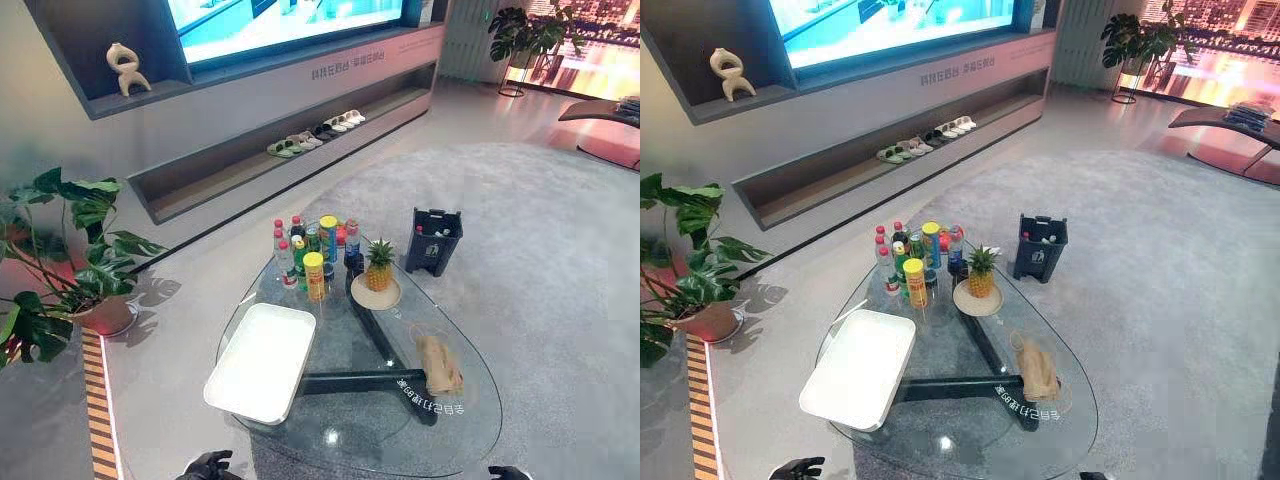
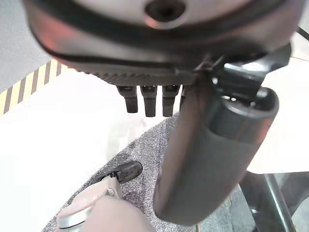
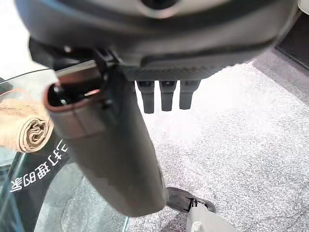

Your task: Wipe the table with a cloth and put it in the basket.

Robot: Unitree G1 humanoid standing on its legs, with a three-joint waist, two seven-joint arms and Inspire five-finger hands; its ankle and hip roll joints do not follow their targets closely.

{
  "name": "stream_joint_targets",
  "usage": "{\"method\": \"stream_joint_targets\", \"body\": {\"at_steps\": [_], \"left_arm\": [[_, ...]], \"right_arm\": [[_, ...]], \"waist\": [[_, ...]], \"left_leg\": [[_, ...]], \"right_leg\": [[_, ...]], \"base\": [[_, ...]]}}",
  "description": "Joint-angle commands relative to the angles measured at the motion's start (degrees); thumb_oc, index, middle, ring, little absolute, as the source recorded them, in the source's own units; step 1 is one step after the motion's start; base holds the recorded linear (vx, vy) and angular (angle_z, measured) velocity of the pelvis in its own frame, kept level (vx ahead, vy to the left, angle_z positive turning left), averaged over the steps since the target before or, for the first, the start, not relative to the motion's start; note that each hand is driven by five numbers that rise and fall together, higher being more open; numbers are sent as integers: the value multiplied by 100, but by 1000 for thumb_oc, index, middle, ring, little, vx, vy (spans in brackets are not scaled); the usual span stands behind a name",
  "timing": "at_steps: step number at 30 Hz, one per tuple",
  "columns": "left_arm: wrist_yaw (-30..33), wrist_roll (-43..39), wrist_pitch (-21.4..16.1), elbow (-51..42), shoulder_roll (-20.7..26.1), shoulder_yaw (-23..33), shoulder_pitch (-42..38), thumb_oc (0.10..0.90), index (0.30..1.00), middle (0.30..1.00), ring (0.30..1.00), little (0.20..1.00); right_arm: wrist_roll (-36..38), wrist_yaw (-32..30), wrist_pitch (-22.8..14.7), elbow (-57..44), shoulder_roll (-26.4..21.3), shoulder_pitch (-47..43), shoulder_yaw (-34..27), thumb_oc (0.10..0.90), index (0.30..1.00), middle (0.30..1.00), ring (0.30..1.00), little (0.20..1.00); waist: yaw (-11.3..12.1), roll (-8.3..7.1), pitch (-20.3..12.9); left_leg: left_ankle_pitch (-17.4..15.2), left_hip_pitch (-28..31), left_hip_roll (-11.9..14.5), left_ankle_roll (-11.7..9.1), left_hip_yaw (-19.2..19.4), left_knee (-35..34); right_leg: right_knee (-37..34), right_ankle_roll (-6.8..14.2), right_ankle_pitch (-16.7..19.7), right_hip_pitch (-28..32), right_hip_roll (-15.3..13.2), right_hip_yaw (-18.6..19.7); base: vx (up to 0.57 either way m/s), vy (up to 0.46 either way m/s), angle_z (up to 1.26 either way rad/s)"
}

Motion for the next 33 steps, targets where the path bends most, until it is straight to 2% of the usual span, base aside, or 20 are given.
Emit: {"method": "stream_joint_targets", "body": {"at_steps": [1,14,33], "left_arm": [[78,-93,-202,251,242,201,-422,800,900,900,900,900],[172,-81,-183,233,267,232,-374,800,900,900,900,900],[132,-81,-179,238,284,228,-378,800,900,900,900,900]], "right_arm": [[-10,-146,-91,217,-97,-363,-7,800,900,900,900,900],[6,-171,-112,261,-112,-349,-29,800,900,900,900,900],[-29,-145,-120,274,-141,-382,-3,800,900,900,900,900]], "waist": [[-7,-155,124],[12,-111,110],[47,-133,132]], "left_leg": [[-589,268,-27,15,-17,33],[-594,275,-38,11,-56,33],[-591,280,-37,18,-85,33]], "right_leg": [[29,136,45,-88,-177,-25],[29,134,22,-68,-181,-52],[29,122,11,-39,-177,-88]], "base": [[-146,12,-28],[0,0,0],[0,0,0]]}}
